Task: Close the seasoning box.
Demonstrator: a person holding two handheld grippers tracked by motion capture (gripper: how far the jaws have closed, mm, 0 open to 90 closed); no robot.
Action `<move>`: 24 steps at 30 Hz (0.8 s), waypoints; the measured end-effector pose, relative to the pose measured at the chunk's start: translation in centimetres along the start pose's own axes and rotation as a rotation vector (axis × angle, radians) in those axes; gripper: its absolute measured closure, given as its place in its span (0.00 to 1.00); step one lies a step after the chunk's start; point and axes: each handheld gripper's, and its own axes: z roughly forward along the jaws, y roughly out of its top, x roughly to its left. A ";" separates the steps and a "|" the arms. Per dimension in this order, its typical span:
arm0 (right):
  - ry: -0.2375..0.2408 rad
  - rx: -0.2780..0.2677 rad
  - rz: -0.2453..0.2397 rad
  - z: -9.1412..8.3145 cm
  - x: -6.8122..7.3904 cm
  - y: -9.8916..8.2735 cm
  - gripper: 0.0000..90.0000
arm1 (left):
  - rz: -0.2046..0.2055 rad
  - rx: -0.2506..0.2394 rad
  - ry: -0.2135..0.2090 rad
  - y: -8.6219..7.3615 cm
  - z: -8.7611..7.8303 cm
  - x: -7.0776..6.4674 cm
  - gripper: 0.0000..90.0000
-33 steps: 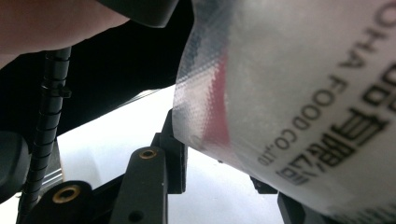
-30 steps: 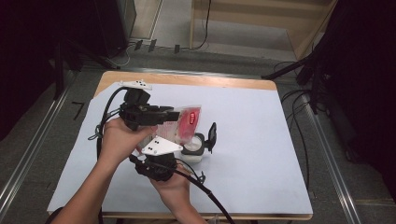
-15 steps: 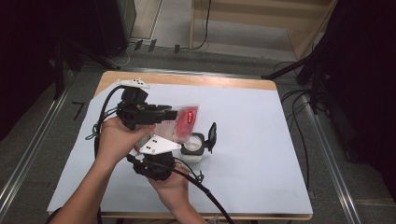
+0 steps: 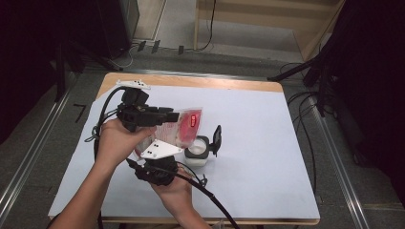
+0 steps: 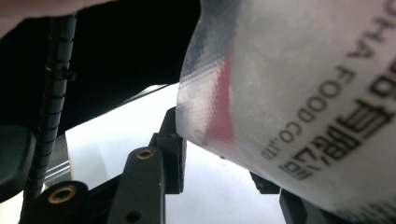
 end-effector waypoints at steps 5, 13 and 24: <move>0.003 -0.005 -0.005 0.0 0.1 -0.2 0.68 | 0.002 0.008 -0.001 0.0 0.0 0.0 0.71; 0.009 -0.006 -0.019 -0.1 0.3 -0.5 0.66 | 0.000 0.016 -0.005 -0.1 0.0 0.1 0.72; 0.011 -0.006 -0.027 -0.1 0.3 -0.6 0.66 | -0.006 0.030 -0.008 -0.2 0.1 0.1 0.74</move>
